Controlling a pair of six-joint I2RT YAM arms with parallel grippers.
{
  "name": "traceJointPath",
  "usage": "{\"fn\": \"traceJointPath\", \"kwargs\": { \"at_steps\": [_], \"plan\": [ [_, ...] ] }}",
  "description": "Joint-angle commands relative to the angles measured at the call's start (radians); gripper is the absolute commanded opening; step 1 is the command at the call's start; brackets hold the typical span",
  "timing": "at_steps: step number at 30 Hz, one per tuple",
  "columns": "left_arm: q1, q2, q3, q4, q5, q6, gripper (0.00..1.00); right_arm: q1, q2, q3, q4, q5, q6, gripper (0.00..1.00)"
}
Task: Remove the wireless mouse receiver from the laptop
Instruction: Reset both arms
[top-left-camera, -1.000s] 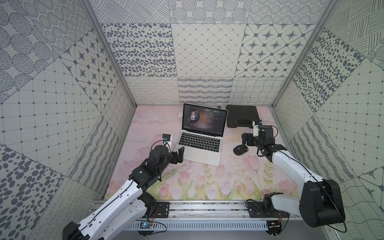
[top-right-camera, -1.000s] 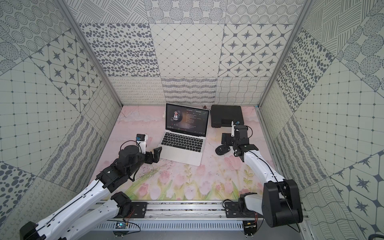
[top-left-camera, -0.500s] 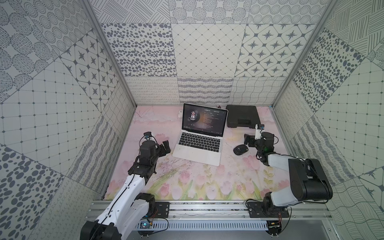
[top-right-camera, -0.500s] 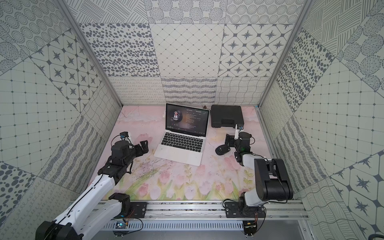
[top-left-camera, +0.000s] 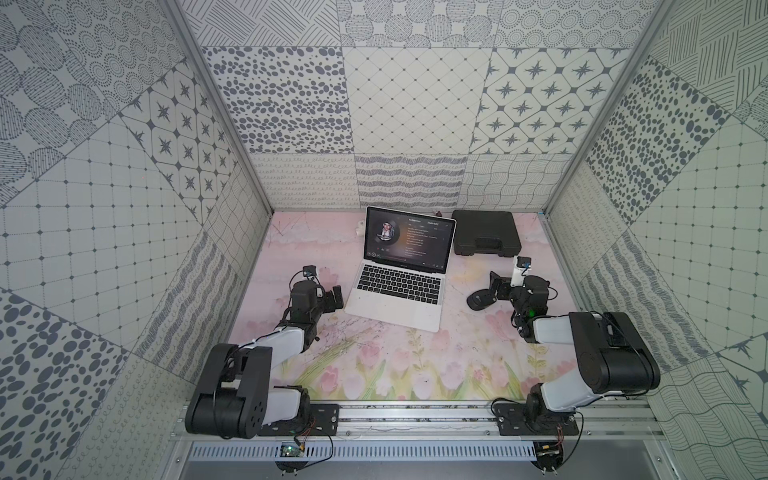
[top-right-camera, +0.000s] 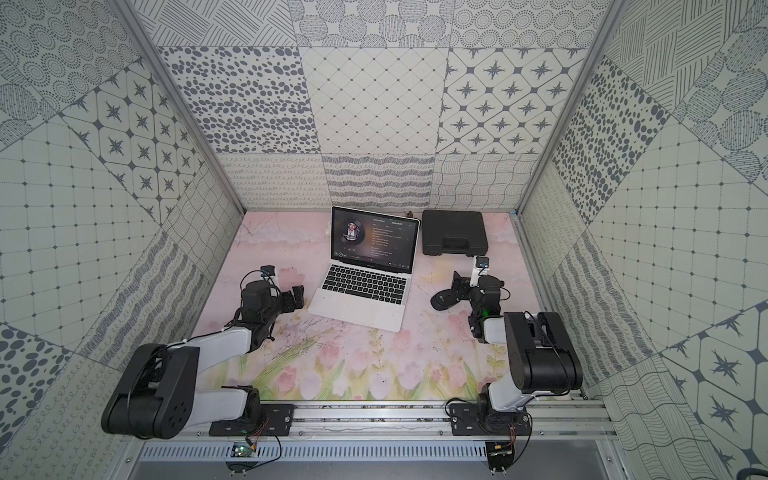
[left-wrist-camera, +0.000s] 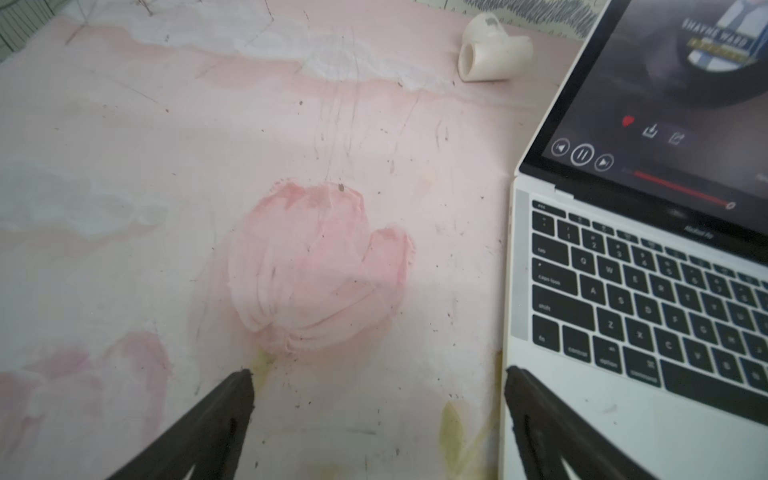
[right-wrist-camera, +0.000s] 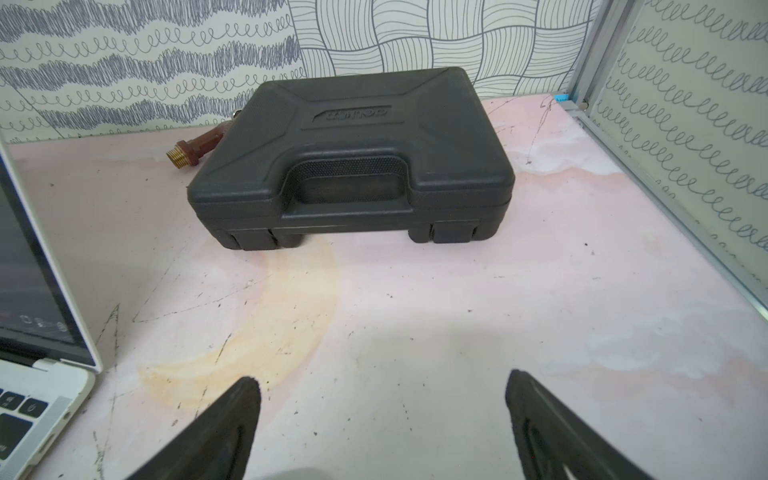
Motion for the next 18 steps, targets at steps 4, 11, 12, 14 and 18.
{"fn": "traceJointPath", "kwargs": {
  "at_steps": [4,11,12,14,18],
  "plan": [
    [-0.006,0.160,-0.020,0.400,0.076,0.122,0.99,-0.002,0.004,0.014,0.053,0.002,-0.007,0.97],
    [0.002,0.162,0.044,0.270,0.002,0.076,1.00,0.002,0.004,0.020,0.044,0.004,-0.013,0.97],
    [0.003,0.172,0.037,0.304,-0.001,0.085,0.99,0.004,0.004,0.020,0.042,0.008,-0.017,0.97],
    [0.003,0.163,0.043,0.273,0.002,0.077,1.00,0.008,0.004,0.022,0.039,0.014,-0.019,0.97],
    [0.003,0.169,0.039,0.293,0.001,0.081,1.00,0.026,0.007,0.034,0.021,0.031,-0.040,0.97]
  ]
}}
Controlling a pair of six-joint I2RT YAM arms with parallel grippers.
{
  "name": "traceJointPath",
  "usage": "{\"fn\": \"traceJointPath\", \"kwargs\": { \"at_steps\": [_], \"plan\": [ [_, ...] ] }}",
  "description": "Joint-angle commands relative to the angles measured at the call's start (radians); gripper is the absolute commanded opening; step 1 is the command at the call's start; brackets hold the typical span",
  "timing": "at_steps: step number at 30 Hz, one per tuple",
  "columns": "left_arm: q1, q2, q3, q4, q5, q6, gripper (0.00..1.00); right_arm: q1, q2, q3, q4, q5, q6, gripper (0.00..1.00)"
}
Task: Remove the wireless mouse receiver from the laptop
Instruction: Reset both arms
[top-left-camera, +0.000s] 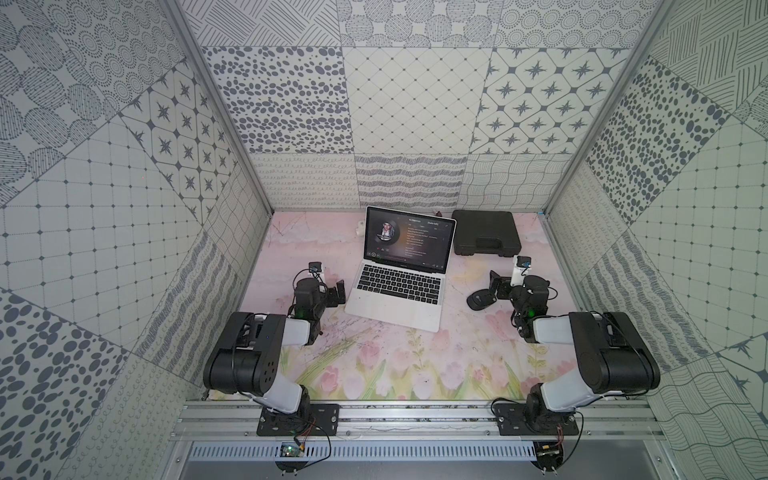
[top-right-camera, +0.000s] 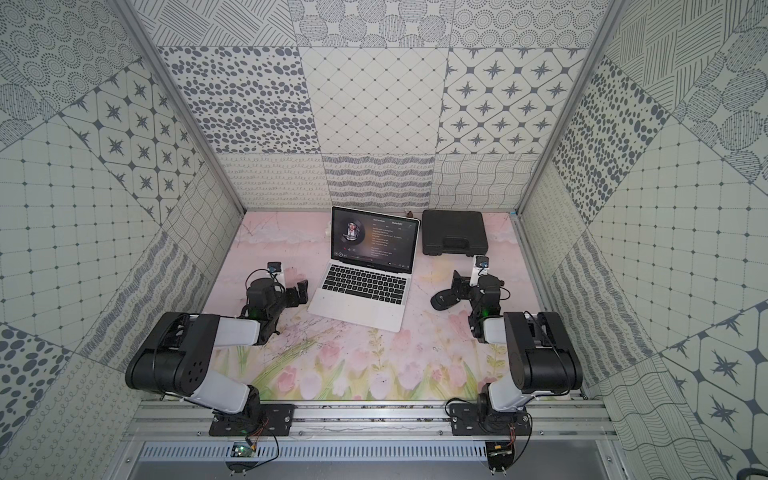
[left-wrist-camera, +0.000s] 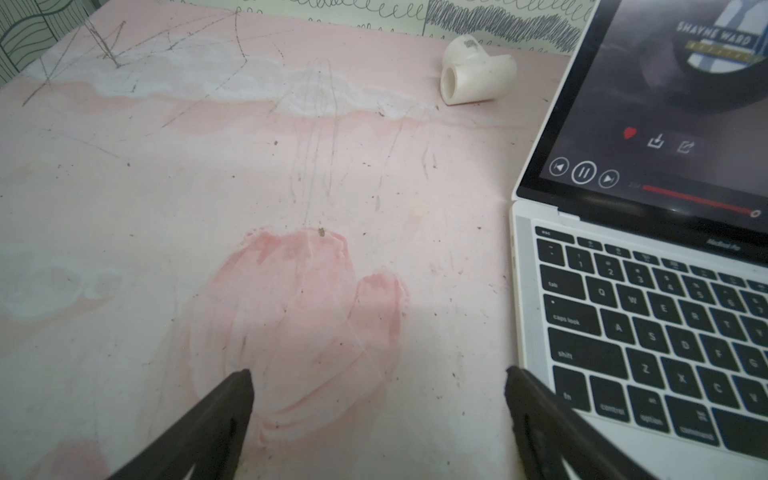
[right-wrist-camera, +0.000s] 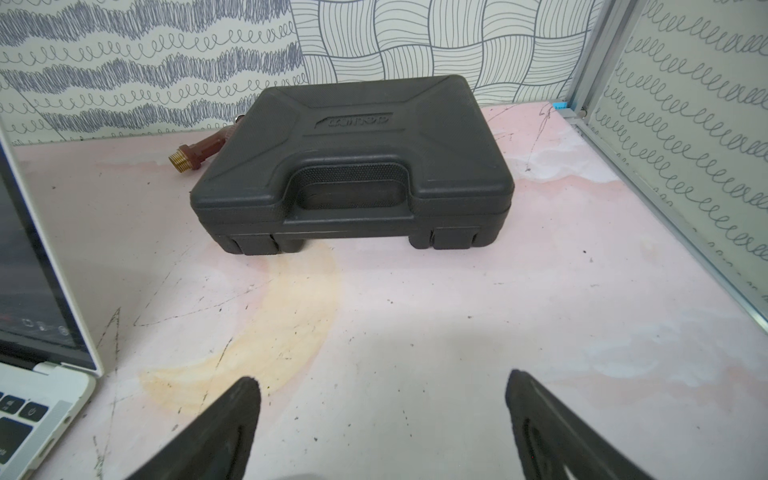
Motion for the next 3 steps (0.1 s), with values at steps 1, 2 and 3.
{"fn": "traceJointPath", "kwargs": {
  "at_steps": [1,2,3],
  "plan": [
    [0.002,0.005,0.009,0.064,-0.015,0.024,1.00,0.013,0.006,0.029,0.021,0.022,-0.026,0.97],
    [0.002,0.002,0.012,0.049,-0.014,0.020,1.00,0.015,0.007,0.028,0.021,0.023,-0.026,0.97],
    [0.002,0.005,0.009,0.062,-0.015,0.023,1.00,0.018,0.007,0.028,0.023,0.027,-0.030,0.97]
  ]
}}
